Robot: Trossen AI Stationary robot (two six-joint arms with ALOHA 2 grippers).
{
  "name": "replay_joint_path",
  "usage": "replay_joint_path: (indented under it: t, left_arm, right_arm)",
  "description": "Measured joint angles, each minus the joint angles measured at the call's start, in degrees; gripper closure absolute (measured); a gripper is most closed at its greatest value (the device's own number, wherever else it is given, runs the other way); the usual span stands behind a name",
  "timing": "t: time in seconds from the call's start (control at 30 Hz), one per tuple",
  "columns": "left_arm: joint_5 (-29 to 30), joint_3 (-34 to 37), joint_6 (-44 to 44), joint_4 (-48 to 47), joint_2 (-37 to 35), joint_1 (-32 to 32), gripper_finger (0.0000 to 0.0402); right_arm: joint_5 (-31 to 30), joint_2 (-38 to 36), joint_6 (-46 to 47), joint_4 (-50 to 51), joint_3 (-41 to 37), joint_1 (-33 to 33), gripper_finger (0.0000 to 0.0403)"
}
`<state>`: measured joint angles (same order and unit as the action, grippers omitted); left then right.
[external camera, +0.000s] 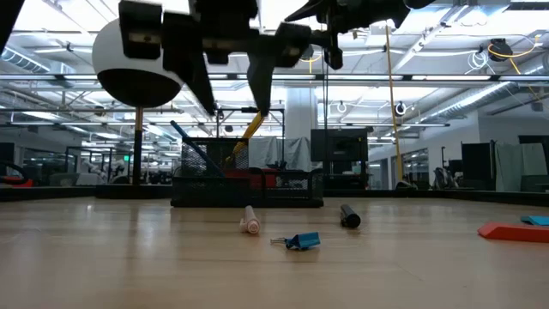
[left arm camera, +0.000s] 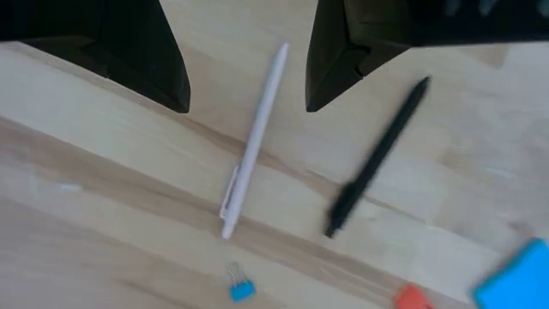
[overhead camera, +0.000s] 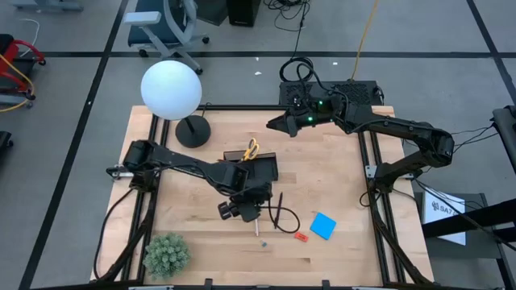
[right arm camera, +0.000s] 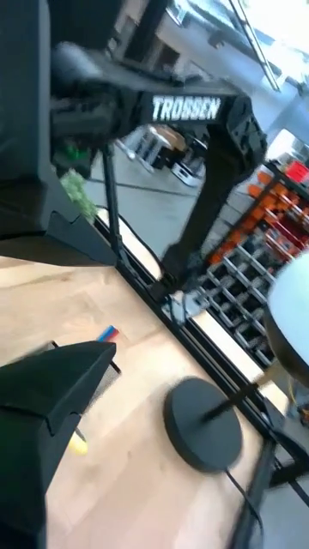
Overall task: Pick and place office supplies into organizer
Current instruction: Put the white pen into the black organizer
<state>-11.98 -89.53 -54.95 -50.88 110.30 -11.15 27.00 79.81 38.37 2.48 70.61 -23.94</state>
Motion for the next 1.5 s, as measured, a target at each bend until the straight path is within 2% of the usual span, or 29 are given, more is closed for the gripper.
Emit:
replay_joint_path:
  t: [0.23, 0.43, 0.77, 1.2, 1.5]
  left_arm:
    - [2.24, 0.04, -0.25, 0.75, 2.95, -2.19, 0.0177]
    - [3.93, 0.06, -0.10, 2.58, 3.85, -3.36, 0.0177]
    - [2.75, 0.06, -0.47, 4.50, 5.11, -3.79, 0.0177]
    - [2.98, 0.08, -1.30, 7.11, 12.44, -5.85, 0.0177]
    - [2.83, 0.01, -1.59, 8.11, 13.13, -5.85, 0.0177]
  right_arm:
    - [3.32, 0.00, 0.97, -0.10, 0.00, 0.02, 0.0259]
    - [3.57, 0.00, 1.64, -0.27, 0.00, 0.02, 0.0259]
    - [3.33, 0.00, 4.46, -0.95, 0.00, 0.04, 0.0259]
    - [3.15, 0.00, 4.45, -0.92, 0.00, 0.04, 0.0259]
    - [3.09, 0.00, 4.35, -0.90, 0.00, 0.87, 0.0259]
